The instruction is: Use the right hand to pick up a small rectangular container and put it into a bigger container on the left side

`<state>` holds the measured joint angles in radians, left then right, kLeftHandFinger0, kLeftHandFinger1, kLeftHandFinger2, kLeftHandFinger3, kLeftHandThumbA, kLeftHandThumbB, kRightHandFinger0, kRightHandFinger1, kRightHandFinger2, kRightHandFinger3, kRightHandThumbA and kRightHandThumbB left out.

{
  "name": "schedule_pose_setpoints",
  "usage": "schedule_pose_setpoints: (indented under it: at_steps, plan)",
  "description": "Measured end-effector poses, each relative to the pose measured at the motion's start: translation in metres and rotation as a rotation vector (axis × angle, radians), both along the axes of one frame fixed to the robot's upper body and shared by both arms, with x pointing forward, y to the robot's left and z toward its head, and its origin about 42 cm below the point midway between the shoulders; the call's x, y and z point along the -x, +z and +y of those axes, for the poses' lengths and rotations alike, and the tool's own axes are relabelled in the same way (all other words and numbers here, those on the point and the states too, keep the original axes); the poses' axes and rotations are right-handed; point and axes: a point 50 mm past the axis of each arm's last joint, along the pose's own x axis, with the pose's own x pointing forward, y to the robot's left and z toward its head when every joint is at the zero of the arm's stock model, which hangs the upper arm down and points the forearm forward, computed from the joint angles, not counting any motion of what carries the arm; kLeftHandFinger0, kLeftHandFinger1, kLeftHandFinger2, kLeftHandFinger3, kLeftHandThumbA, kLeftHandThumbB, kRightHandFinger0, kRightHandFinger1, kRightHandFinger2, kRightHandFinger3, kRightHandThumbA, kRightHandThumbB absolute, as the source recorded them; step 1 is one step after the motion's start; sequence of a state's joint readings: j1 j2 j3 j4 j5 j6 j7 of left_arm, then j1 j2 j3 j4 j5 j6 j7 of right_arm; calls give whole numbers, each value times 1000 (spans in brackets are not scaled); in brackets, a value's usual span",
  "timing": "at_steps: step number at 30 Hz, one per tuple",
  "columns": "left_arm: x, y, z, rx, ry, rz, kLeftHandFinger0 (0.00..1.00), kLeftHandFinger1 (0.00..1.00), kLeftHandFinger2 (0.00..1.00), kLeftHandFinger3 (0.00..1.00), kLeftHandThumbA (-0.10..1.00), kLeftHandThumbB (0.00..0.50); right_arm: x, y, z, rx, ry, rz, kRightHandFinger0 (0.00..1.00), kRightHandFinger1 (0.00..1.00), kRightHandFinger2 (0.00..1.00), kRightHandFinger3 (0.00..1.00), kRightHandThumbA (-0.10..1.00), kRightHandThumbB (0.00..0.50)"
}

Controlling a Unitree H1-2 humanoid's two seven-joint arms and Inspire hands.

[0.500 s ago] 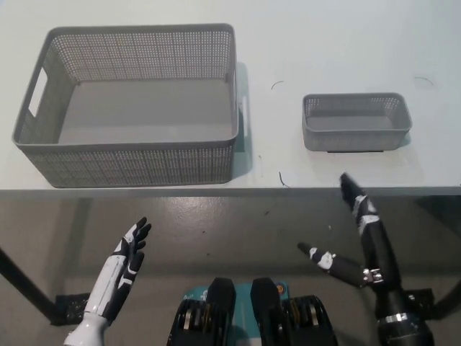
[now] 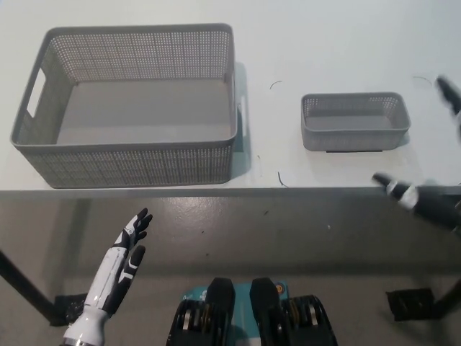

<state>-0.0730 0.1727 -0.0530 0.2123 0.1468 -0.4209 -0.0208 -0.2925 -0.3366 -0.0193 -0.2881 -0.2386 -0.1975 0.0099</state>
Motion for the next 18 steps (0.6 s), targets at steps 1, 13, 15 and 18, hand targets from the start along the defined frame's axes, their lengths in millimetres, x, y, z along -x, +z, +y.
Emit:
schedule_pose_setpoints:
  at_steps: [1,13,15,18]
  plan:
    - [0,0,0,0,0,0,1000,1000,1000,1000,1000,247,-6,11,-5,37,-10,-5,1000,1000,1000,1000,1000,351]
    - [0,-1,0,-1,-2,4,1000,1000,1000,1000,1000,246,-101,112,3,388,-25,95,1000,1000,1000,1000,1000,468]
    - [0,-1,0,-1,-2,5,1000,1000,1000,1000,1000,246,-121,120,11,437,-19,152,1000,1000,1000,1000,1000,472]
    - [0,-1,0,-1,-3,5,1000,1000,1000,1000,1000,243,-150,126,23,528,-14,252,1000,1000,1000,1000,1000,440]
